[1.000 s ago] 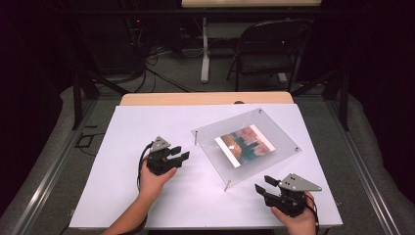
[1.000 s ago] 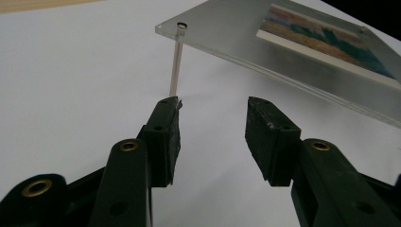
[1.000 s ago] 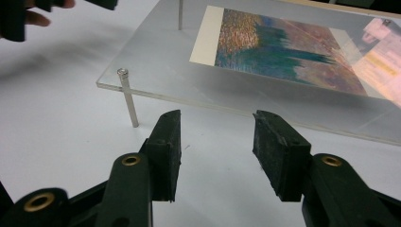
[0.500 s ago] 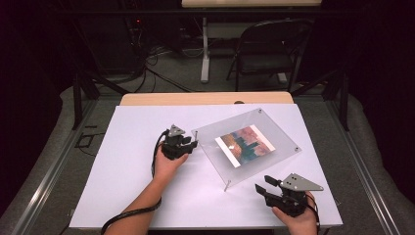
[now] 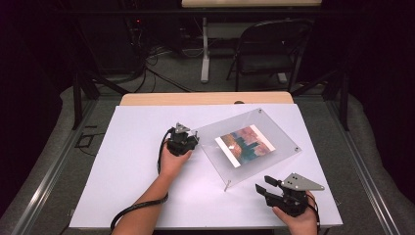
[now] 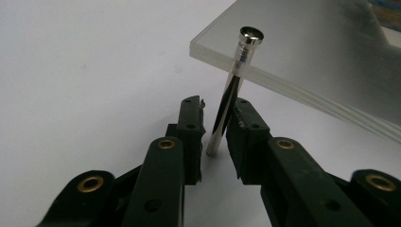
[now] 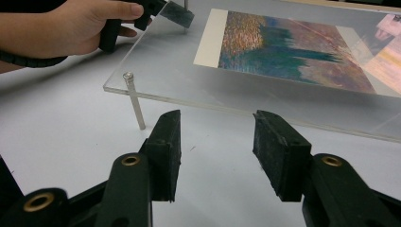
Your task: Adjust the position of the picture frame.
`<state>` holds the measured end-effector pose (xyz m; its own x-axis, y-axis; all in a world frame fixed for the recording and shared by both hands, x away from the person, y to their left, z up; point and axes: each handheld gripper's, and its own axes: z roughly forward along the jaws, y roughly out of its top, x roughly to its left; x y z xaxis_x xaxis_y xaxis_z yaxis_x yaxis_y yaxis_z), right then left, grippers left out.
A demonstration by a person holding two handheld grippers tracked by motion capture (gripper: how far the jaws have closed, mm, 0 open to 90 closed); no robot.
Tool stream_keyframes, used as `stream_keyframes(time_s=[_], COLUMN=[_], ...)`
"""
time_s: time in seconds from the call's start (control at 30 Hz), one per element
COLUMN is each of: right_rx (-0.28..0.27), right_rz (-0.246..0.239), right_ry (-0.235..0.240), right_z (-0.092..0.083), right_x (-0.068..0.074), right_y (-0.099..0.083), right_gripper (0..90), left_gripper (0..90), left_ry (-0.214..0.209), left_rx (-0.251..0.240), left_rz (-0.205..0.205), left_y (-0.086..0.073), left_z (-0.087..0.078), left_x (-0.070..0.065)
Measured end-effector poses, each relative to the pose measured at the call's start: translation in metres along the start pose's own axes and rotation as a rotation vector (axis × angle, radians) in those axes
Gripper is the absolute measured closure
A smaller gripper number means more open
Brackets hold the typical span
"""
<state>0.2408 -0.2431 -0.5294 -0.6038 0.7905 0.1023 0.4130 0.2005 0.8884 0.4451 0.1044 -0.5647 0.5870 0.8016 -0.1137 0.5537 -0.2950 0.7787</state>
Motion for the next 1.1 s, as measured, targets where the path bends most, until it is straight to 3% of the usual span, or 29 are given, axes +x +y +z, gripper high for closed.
stream_keyframes(time_s=[0.23,0.6,1.1], right_rx=[0.004,0.013,0.047], right_rz=[-0.001,0.005,0.001], right_ry=[0.007,0.042,0.131], right_z=[0.001,0.003,0.017], right_x=[0.001,0.005,0.019], right_y=[0.0,0.0,0.001], right_gripper=[52.7,56.3,64.4], left_gripper=[83.0,83.9,83.4], left_ry=[0.0,0.002,-0.024], left_rx=[0.007,0.01,0.044], left_rz=[0.015,0.024,0.026], left_y=[0.002,0.006,0.032], left_z=[0.003,0.0,-0.02], left_x=[-0.003,-0.004,-0.009])
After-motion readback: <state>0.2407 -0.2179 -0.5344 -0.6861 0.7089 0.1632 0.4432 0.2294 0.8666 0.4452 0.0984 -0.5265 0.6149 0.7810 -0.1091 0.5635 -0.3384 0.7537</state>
